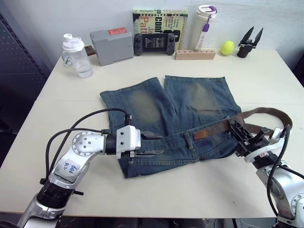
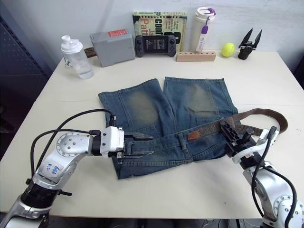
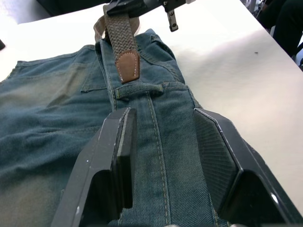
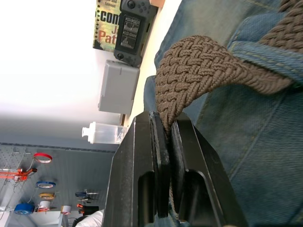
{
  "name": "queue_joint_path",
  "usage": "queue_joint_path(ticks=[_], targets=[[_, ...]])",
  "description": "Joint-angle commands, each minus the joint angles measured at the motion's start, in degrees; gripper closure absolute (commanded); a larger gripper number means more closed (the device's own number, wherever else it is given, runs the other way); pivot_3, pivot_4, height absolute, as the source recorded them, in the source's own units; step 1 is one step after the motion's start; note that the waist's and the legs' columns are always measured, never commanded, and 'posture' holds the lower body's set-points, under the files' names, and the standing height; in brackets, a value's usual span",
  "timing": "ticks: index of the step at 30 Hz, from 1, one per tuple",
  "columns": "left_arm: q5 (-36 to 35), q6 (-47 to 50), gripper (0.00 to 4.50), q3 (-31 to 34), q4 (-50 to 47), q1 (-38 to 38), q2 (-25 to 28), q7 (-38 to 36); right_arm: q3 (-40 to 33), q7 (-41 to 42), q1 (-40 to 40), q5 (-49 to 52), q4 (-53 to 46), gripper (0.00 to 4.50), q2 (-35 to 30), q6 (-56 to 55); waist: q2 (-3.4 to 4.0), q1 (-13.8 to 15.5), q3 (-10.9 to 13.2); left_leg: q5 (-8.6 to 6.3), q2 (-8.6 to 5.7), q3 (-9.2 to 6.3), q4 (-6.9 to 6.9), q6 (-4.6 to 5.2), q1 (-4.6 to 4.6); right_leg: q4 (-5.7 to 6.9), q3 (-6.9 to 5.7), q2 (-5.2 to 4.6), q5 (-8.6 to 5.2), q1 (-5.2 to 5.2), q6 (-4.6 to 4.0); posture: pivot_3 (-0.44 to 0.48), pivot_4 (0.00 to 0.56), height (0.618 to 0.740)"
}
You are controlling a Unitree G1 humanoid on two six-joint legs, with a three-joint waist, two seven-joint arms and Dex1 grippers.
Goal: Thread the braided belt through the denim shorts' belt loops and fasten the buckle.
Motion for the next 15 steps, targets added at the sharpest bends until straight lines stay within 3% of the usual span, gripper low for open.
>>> queue_joint_path(ticks=[1, 15], targets=[[-0.14, 0.03, 2.32, 1.29, -2.05, -0.1, -0.32, 0.18, -1.27, 1.22, 0.5, 0.99, -0.36, 4.5, -1.56, 1.9, 0.01, -0.08, 0.0, 0.0, 0.0, 0.02, 0.0, 0.0, 0.0, 0.0, 0.02, 0.0, 0.0, 0.0, 0.0, 0.0, 0.15, 0.731], [1.54, -0.71, 2.32, 1.47, -0.33, -1.23, -1.18, 0.2, 8.1, 0.2, 1.07, -2.45, -3.88, 4.5, 0.37, 0.13, 0.04, -0.18, 0.01, 0.0, -0.02, 0.02, -0.01, -0.01, 0.01, -0.01, 0.01, 0.07, 0.0, -0.01, 0.0, 0.0, 0.15, 0.731]])
